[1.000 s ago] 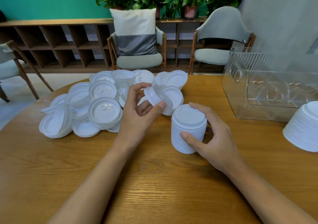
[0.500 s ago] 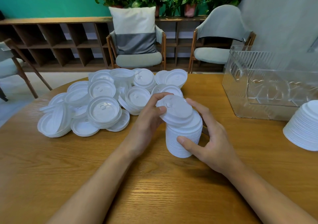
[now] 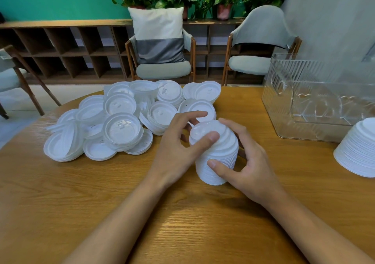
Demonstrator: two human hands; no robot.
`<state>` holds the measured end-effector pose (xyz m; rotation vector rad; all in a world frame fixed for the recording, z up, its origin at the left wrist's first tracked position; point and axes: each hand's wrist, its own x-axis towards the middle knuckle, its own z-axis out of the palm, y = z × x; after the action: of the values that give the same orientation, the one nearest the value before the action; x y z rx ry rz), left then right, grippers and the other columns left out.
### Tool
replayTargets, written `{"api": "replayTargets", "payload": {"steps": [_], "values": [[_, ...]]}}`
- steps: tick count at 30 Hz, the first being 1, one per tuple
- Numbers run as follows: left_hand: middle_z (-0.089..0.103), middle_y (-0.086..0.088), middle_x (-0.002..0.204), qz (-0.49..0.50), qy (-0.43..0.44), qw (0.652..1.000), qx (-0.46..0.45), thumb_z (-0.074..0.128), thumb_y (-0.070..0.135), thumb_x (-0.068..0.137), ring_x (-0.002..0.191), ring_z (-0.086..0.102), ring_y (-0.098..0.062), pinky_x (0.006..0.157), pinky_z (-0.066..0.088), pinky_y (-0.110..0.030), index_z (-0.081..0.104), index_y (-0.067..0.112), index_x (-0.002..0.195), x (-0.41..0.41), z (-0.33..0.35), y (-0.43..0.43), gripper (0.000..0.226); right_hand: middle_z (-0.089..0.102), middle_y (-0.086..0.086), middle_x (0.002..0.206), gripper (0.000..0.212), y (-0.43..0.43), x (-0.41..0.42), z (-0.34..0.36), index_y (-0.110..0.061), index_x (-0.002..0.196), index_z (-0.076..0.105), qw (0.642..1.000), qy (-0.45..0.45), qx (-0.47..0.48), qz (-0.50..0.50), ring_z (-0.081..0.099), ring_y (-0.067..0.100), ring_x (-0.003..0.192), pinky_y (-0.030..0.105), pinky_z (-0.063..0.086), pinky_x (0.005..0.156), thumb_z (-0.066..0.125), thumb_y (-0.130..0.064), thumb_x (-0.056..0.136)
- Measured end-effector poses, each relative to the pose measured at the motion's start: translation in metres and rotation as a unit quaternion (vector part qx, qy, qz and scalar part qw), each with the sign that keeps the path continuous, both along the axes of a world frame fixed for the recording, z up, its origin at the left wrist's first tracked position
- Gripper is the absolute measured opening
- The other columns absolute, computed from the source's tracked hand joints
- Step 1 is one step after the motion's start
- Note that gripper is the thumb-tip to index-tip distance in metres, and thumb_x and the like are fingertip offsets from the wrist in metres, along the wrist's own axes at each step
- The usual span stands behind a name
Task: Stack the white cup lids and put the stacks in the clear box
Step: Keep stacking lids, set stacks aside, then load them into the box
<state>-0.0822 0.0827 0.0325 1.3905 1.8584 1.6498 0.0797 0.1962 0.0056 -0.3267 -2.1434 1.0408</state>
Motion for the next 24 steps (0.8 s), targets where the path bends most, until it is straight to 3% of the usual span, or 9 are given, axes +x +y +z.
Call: {"api": "replayTargets", "payload": {"steps": [3, 6, 10, 13, 15, 17, 20, 24], "values": [[0.064, 0.009, 0.117, -0.002, 0.002, 1.000, 0.014, 0.077, 0.054, 0.078, 0.112, 0.063, -0.017, 0.098, 0.055, -0.041, 0.062, 0.036, 0.132, 0.0003, 0.0030, -0.0016, 0.059, 0.055, -0.020, 0.146, 0.087, 0.0000, 0.0001, 0.0001, -0.038, 0.154, 0.039, 1.000, -0.001, -0.003, -0.001, 0.055, 0.006, 0.134, 0.027, 0.052, 0.104, 0.084, -0.044, 0.080], [0.070, 0.003, 0.128, -0.063, -0.023, 0.997, 0.026, 0.074, 0.036, 0.086, 0.127, 0.062, -0.022, 0.110, 0.048, -0.052, 0.055, 0.028, 0.143, -0.0039, 0.0062, -0.0057, 0.060, 0.054, -0.022, 0.147, 0.091, -0.0005, 0.0006, 0.0001, -0.044, 0.156, 0.033, 1.000, -0.004, -0.002, 0.001, 0.054, 0.006, 0.136, 0.029, 0.052, 0.104, 0.085, -0.041, 0.081], [0.067, 0.004, 0.141, -0.122, -0.032, 0.992, -0.005, 0.061, 0.010, 0.090, 0.136, 0.058, -0.020, 0.116, 0.043, -0.046, 0.045, 0.022, 0.150, -0.0028, 0.0095, -0.0085, 0.064, 0.053, -0.018, 0.148, 0.082, -0.0007, 0.0009, -0.0005, -0.037, 0.154, 0.039, 1.000, -0.007, 0.013, 0.009, 0.053, 0.011, 0.138, 0.041, 0.053, 0.106, 0.079, -0.047, 0.083], [0.062, 0.009, 0.145, -0.106, -0.013, 0.994, -0.010, 0.068, 0.025, 0.091, 0.141, 0.052, -0.011, 0.114, 0.042, -0.037, 0.046, 0.028, 0.151, -0.0006, 0.0081, -0.0071, 0.064, 0.056, -0.016, 0.146, 0.079, -0.0010, 0.0001, -0.0007, -0.034, 0.152, 0.044, 1.000, -0.005, 0.008, 0.006, 0.055, 0.012, 0.136, 0.043, 0.054, 0.103, 0.079, -0.047, 0.083], [0.064, 0.012, 0.136, -0.070, 0.005, 0.998, -0.003, 0.081, 0.035, 0.085, 0.135, 0.055, -0.010, 0.110, 0.046, -0.036, 0.049, 0.033, 0.148, 0.0010, 0.0078, -0.0054, 0.070, 0.056, -0.017, 0.144, 0.079, -0.0012, 0.0002, -0.0007, -0.033, 0.151, 0.045, 1.000, -0.003, 0.008, 0.007, 0.056, 0.011, 0.134, 0.040, 0.055, 0.102, 0.080, -0.046, 0.082], [0.066, 0.009, 0.125, -0.053, 0.009, 0.998, 0.009, 0.089, 0.029, 0.081, 0.127, 0.060, -0.017, 0.108, 0.050, -0.038, 0.052, 0.033, 0.146, 0.0009, 0.0072, -0.0037, 0.075, 0.056, -0.018, 0.143, 0.079, -0.0011, 0.0002, -0.0003, -0.033, 0.151, 0.045, 1.000, -0.004, 0.006, 0.007, 0.055, 0.009, 0.134, 0.036, 0.055, 0.102, 0.080, -0.046, 0.082], [0.069, 0.003, 0.125, -0.065, 0.007, 0.998, 0.025, 0.089, 0.014, 0.081, 0.127, 0.062, -0.020, 0.108, 0.050, -0.040, 0.051, 0.027, 0.146, -0.0004, 0.0083, -0.0042, 0.076, 0.056, -0.018, 0.144, 0.080, -0.0014, -0.0001, 0.0006, -0.030, 0.152, 0.044, 1.000, -0.001, 0.006, 0.007, 0.055, 0.009, 0.135, 0.031, 0.053, 0.102, 0.080, -0.044, 0.082], [0.069, 0.003, 0.131, -0.089, -0.001, 0.996, 0.022, 0.083, 0.013, 0.082, 0.132, 0.060, -0.021, 0.111, 0.049, -0.045, 0.049, 0.026, 0.148, -0.0010, 0.0081, -0.0049, 0.075, 0.059, -0.014, 0.142, 0.076, -0.0018, 0.0005, 0.0018, -0.028, 0.150, 0.046, 1.000, 0.001, 0.002, 0.015, 0.057, 0.014, 0.133, 0.039, 0.055, 0.101, 0.083, -0.034, 0.084]]}}
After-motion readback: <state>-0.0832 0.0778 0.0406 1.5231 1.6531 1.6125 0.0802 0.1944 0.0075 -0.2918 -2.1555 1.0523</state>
